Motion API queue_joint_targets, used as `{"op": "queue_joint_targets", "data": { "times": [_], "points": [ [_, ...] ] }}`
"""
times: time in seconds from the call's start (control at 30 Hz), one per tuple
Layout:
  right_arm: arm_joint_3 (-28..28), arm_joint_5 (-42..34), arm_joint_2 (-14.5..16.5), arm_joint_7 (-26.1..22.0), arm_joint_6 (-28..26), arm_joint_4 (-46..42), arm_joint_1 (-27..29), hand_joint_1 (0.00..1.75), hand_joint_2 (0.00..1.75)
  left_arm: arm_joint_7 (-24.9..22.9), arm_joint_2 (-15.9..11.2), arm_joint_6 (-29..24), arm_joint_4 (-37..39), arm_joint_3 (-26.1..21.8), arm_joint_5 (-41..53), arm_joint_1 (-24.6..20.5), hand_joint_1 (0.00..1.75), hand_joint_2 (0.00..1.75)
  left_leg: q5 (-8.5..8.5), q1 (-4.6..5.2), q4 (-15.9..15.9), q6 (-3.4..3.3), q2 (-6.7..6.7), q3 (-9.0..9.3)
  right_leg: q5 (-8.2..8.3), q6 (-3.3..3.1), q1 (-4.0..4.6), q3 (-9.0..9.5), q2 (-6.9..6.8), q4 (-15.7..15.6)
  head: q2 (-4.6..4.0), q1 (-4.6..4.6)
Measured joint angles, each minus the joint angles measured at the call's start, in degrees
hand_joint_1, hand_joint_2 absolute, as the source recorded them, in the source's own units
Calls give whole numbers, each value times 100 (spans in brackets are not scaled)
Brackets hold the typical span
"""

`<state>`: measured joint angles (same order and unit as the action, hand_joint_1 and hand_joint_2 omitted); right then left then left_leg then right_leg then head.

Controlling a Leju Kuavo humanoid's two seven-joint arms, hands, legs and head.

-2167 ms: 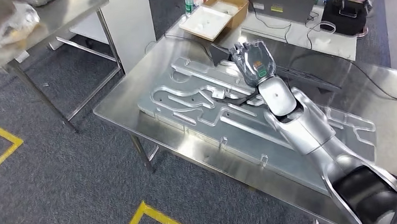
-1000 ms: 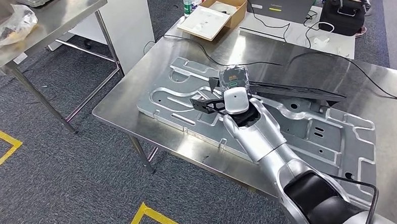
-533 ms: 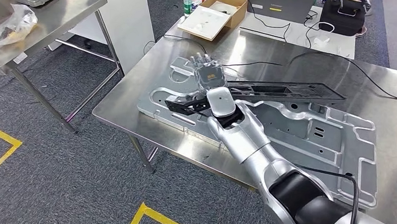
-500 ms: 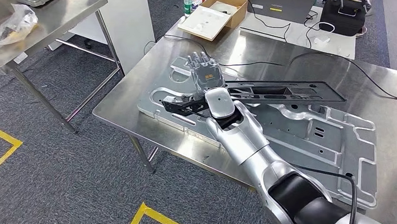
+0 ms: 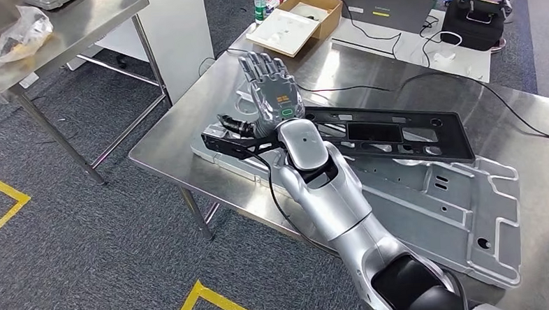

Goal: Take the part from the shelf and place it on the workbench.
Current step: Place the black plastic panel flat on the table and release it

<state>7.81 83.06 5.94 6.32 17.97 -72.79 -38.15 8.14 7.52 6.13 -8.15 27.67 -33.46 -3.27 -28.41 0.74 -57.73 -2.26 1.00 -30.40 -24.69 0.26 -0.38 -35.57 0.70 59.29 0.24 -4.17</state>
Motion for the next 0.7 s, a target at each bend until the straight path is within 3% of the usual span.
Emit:
{"op": "queue_joint_targets", "data": {
  "times": [0.2,0.37,0.47,0.53,0.63,0.67,0.7],
  "points": [
    [-1,-252,-2,-200,-391,-175,21,0,0,-4,0,-4,0,-2,5,2,0,0,-3,6,-10,-4,0,-3,3,4,-8,2,0,-6,0,0],
    [79,-579,20,-438,-499,-825,254,0,0,-16,0,-50,0,-6,-2,1,0,0,-12,26,-42,-27,6,-19,17,40,-40,5,-4,-19,0,1],
    [159,-610,33,-447,-488,-1134,348,0,0,-24,7,-57,0,-7,-4,0,0,0,36,4,26,-87,-6,6,17,90,-30,5,2,-21,0,-1],
    [178,-610,33,-448,-487,-1260,371,0,0,-25,16,-65,0,-8,-4,3,0,0,94,-32,108,-145,-29,38,-164,124,-24,-123,-7,260,0,-3],
    [185,-610,31,-447,-485,-1333,444,0,0,-25,20,-70,0,-9,-4,11,0,0,107,-39,116,-166,-46,37,-611,161,-41,-621,-25,1290,0,-3],
    [186,-610,30,-447,-484,-1342,476,0,0,-25,20,-71,0,-9,-4,12,0,0,101,-40,110,-162,-46,38,-635,167,-44,-728,-31,1487,0,-2],
    [188,-610,29,-447,-484,-1353,498,0,0,-25,20,-72,0,-9,-4,13,0,0,90,-40,102,-156,-45,45,-540,166,-46,-728,-37,1460,0,-3]
  ]
}}
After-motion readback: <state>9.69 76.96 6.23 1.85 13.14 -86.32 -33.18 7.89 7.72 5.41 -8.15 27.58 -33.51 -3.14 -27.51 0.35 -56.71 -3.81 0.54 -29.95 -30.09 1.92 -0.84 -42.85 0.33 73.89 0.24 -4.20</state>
